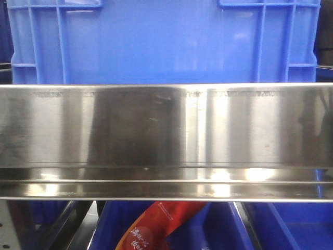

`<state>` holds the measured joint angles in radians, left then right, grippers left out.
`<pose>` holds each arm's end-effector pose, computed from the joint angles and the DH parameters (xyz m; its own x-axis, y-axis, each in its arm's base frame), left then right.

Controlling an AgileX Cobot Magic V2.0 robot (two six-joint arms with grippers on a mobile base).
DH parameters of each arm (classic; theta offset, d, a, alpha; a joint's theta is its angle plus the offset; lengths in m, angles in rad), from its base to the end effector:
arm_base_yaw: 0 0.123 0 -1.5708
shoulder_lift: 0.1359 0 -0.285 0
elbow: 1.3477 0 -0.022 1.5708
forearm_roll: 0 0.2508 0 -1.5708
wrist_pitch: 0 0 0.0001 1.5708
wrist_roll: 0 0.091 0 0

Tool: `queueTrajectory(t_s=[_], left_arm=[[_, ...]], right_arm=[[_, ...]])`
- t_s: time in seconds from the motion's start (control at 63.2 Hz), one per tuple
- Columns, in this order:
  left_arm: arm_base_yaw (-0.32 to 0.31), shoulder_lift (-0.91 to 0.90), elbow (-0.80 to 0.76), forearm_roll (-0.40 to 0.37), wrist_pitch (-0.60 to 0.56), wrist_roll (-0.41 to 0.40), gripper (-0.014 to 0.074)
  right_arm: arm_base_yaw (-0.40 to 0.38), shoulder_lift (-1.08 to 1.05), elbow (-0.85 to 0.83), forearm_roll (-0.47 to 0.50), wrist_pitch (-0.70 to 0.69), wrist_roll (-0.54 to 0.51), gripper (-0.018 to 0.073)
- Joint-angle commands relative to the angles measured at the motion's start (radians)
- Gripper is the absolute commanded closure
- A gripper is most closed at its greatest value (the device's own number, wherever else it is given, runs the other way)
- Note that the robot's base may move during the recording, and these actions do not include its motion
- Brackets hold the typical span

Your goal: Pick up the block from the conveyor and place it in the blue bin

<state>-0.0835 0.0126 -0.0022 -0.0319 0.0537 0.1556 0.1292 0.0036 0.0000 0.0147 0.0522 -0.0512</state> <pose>0.0573 -0.0050 0.2083 0.0334 0.1211 -0.9921 0.0816 0.9890 0.1234 0.0563 0.0074 0.2083 0.0358 -0.0322 -0.9988 -0.1284 0.9911 -0.0365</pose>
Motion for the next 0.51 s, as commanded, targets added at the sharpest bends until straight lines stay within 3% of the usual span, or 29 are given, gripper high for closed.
queueTrajectory(t_s=[0.0, 0.079, 0.206, 0.49], left_arm=[[0.02, -0.013, 0.002, -0.006, 0.009, -0.046, 0.0708], [0.02, -0.013, 0.002, -0.006, 0.011, -0.048, 0.0708], [0.02, -0.013, 0.002, -0.006, -0.011, -0.133, 0.0708], [0.02, -0.013, 0.002, -0.006, -0.033, -0.134, 0.0708]], right_arm=[[-0.006, -0.004, 0.0, -0.002, -0.018, 0.003, 0.0721], [-0.006, -0.004, 0.0, -0.002, -0.018, 0.003, 0.0721], [-0.006, -0.004, 0.0, -0.002, -0.018, 0.003, 0.0721], [-0.006, -0.004, 0.0, -0.002, -0.018, 0.003, 0.0721]])
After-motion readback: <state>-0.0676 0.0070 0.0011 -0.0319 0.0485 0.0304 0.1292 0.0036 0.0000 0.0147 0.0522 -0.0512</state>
